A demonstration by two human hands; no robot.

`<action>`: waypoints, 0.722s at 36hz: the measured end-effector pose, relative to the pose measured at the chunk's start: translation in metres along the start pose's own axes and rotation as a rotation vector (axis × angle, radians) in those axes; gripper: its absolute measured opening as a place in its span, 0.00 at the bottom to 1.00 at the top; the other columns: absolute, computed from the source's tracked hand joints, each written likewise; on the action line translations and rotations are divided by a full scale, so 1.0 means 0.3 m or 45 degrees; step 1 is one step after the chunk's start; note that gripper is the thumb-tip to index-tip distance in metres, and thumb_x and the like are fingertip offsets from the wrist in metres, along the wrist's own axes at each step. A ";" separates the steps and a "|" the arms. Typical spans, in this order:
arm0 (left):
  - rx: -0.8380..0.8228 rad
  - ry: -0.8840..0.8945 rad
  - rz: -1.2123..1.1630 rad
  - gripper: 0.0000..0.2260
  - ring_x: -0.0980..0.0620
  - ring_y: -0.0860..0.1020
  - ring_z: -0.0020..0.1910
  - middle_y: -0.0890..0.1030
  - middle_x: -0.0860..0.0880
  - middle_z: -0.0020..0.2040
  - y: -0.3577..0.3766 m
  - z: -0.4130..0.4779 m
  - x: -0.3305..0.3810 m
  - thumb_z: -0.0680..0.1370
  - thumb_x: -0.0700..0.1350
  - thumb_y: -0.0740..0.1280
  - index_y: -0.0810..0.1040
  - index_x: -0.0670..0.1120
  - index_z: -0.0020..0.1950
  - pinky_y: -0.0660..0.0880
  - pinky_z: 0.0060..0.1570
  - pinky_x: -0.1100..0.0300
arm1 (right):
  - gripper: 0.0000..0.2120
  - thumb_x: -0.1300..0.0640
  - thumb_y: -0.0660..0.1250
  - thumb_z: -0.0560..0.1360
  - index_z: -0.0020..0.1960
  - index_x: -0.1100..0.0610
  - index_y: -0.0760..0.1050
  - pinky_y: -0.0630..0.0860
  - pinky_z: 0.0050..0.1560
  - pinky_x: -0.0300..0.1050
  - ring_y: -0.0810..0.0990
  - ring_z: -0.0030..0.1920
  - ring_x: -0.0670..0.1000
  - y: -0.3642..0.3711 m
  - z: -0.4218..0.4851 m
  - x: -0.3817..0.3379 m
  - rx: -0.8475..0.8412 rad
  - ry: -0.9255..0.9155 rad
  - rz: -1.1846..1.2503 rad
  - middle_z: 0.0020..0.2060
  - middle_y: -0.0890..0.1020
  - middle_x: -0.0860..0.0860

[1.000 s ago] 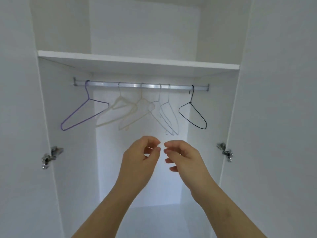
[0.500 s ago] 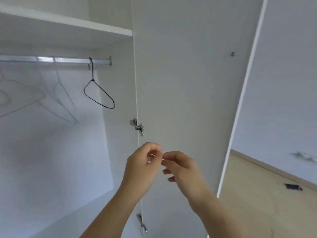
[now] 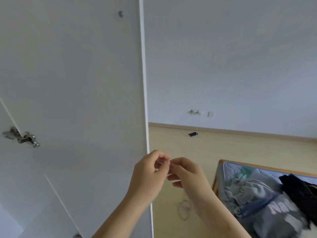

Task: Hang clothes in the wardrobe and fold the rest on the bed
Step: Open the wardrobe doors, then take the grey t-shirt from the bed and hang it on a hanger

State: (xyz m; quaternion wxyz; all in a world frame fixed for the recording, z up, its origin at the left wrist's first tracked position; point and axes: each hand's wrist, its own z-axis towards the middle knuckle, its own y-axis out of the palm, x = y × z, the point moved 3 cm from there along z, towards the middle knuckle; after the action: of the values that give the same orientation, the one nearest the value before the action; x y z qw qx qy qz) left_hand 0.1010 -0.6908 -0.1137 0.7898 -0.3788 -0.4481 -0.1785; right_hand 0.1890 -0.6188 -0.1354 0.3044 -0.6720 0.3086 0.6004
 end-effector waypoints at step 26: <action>-0.624 -0.014 -0.111 0.11 0.56 0.78 0.39 0.78 0.56 0.34 0.934 0.101 0.162 0.76 0.40 0.66 0.76 0.55 0.37 0.71 0.40 0.67 | 0.09 0.66 0.60 0.77 0.43 0.60 0.77 0.69 0.30 0.37 0.74 0.30 0.49 -0.911 -0.129 0.287 0.763 0.277 0.176 0.30 0.80 0.52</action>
State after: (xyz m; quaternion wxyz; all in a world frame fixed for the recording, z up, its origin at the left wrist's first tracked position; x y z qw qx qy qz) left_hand 0.2837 -0.4832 -0.1862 0.6634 -0.5404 -0.4115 -0.3139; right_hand 0.4338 -0.4825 -0.2070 0.4123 -0.5903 0.5473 0.4267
